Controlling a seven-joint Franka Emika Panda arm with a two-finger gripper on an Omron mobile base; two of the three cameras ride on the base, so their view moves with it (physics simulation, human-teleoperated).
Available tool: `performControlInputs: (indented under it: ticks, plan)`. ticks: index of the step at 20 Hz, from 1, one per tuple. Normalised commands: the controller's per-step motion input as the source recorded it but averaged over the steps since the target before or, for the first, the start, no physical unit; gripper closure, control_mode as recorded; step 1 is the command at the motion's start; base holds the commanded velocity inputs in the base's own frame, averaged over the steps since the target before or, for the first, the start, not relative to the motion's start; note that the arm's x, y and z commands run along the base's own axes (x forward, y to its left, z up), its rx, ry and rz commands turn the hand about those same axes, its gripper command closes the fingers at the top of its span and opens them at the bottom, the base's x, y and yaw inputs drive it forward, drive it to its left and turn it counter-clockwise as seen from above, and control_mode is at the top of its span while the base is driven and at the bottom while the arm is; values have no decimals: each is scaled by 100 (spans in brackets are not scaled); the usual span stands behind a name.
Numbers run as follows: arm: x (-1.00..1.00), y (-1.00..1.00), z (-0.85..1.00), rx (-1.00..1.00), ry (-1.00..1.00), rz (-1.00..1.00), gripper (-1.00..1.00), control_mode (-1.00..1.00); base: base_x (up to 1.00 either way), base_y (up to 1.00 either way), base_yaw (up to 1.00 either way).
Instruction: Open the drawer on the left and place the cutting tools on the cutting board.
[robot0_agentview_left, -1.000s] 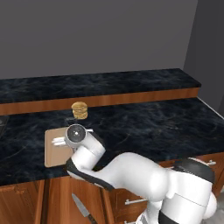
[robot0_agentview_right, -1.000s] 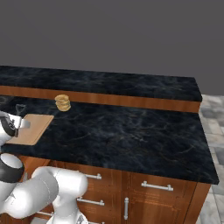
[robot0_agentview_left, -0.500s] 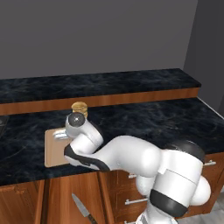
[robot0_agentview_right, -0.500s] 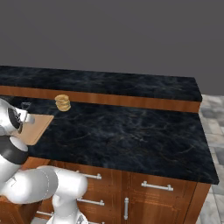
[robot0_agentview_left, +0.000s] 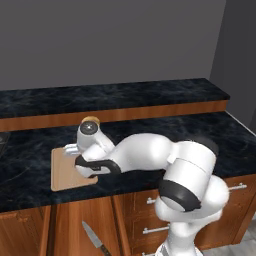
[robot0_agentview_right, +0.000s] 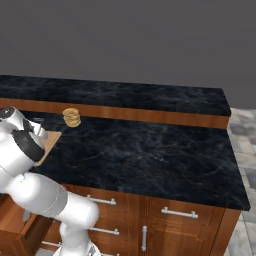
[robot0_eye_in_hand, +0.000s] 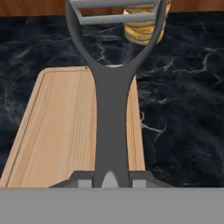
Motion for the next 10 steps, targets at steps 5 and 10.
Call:
performControlInputs:
  ticks: [5, 10]
  plan:
    - [31, 11, -32, 0, 6, 0, 100, -100, 0, 0, 0]
    - [22, 24, -39, 0, 5, 0, 100, -100, 0, 0, 0]
